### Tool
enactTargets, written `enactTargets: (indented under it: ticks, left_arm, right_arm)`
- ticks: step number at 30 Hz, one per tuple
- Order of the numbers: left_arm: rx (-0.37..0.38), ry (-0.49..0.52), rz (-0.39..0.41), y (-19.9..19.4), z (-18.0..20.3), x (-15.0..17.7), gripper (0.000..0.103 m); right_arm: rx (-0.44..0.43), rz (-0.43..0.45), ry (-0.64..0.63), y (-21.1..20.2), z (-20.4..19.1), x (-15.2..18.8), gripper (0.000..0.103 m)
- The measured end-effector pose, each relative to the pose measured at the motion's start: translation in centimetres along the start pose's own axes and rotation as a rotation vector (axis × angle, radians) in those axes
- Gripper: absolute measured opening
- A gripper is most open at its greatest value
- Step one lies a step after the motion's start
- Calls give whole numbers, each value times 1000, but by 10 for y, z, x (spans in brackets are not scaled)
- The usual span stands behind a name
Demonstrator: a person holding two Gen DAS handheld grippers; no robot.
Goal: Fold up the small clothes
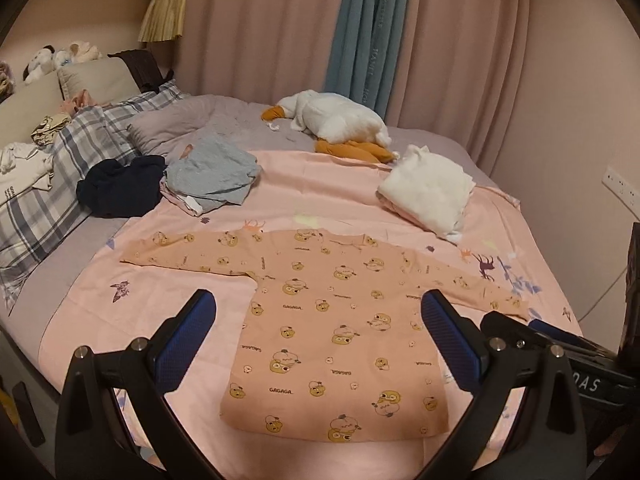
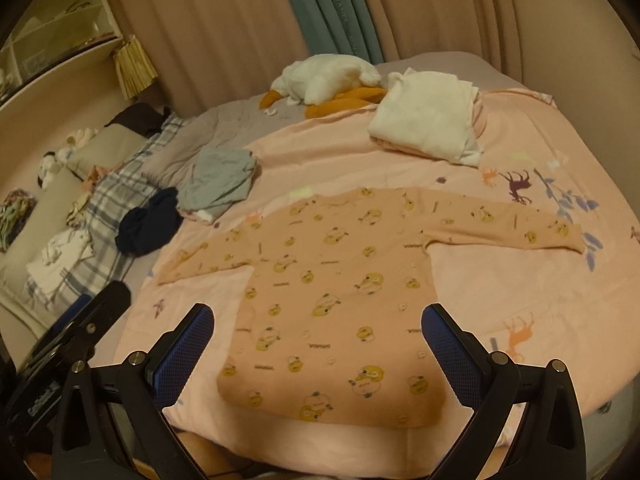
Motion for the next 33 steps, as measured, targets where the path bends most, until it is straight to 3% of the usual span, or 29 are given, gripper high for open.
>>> enactTargets:
  ticks: [7,13,22,28,33]
  left_arm:
    - [-27,39,18,-6,14,9,103]
    - [15,53,-13,-8,23,11,103]
    - [-7,57,-7,-15,31,16,103]
    - [-21,44,-9,-18,28,18,103]
    - [-31,37,14,-28,29,19,103]
  right_arm:
    - [49,27,-27,-8,-4,3,103]
    - [162,42,-119,-7,-15,7,103]
    - [149,49,-140,-12,-20,9,103]
    - [121,47,-76,-16,-8,12,103]
    - [172,69,-23,-23,3,16,103]
Point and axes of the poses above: each gripper's, at about its wrist camera, not at the fingertips, and y roughly the way its jaws point, z to its right, x to its underside, the point moved 2 cm from there along y, roughly the way its jaws point, and after that the axes turned 14 degrees about x, right-handed, at the moved point
